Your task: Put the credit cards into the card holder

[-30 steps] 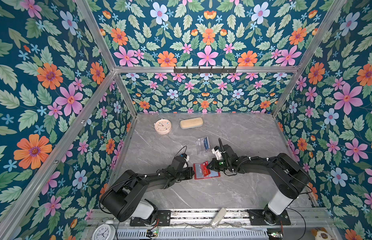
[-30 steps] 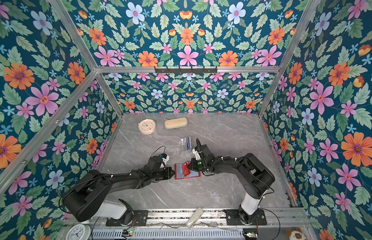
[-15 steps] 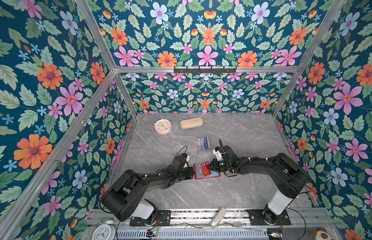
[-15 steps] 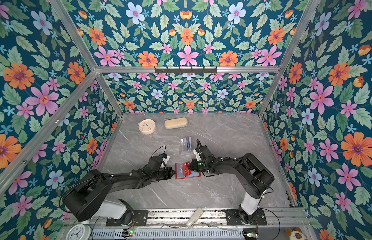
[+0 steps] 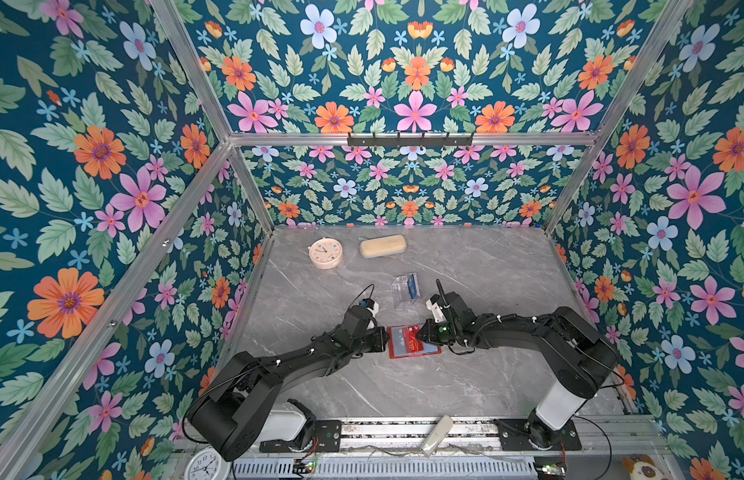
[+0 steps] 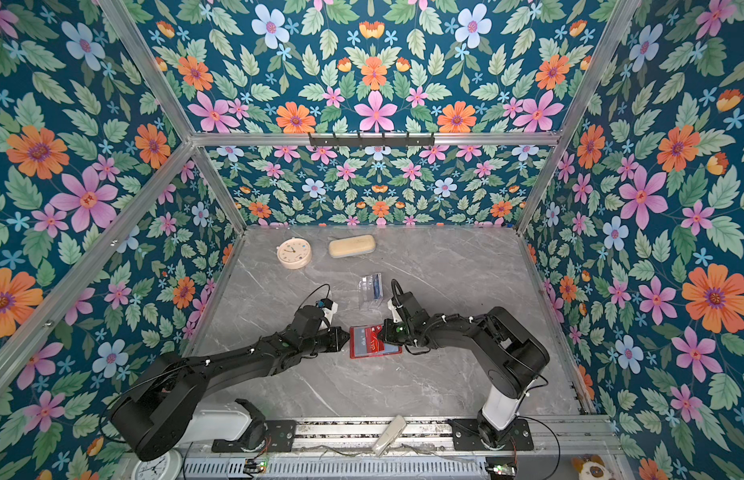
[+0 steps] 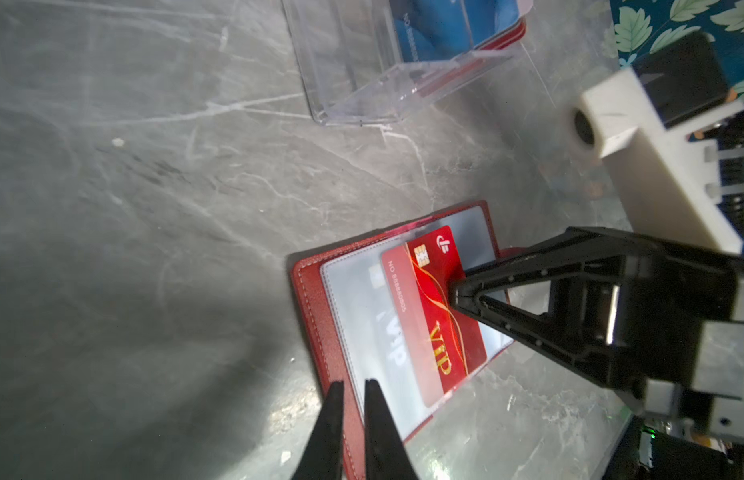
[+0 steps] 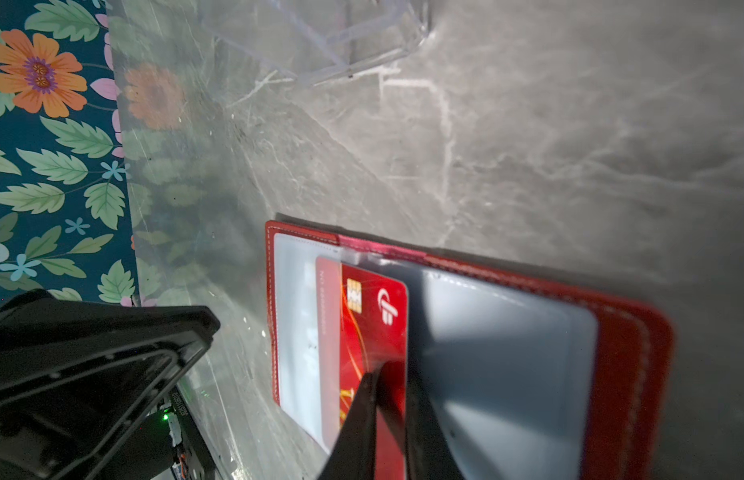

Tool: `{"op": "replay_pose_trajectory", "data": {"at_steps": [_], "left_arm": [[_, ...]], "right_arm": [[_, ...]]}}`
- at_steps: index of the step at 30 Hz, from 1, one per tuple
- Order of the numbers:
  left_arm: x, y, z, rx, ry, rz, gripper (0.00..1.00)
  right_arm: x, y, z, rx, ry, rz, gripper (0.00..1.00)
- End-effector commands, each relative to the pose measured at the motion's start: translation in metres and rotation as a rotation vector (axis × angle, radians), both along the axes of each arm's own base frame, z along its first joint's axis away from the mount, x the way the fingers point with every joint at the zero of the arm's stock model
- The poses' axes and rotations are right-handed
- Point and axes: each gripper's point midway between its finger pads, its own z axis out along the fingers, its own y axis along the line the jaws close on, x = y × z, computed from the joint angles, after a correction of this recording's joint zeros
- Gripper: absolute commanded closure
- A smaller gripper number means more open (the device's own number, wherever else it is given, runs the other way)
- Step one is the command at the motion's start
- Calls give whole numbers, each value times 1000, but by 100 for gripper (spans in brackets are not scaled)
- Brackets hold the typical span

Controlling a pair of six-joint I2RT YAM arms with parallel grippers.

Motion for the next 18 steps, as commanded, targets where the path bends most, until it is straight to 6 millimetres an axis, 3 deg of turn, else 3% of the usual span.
{"op": "replay_pose_trajectory", "data": {"at_steps": [1, 10, 18], "left_arm": [[2, -10, 2, -31, -11, -37, 89], [-2, -11, -24, -19, 50, -34, 97], [-8, 3, -41, 41, 94, 10, 100]], "right_arm": [[-7, -15, -18, -91, 41, -25, 85], [-6, -15, -16, -121, 33, -16, 80], [-6, -11, -8, -159, 10, 3, 64]]}}
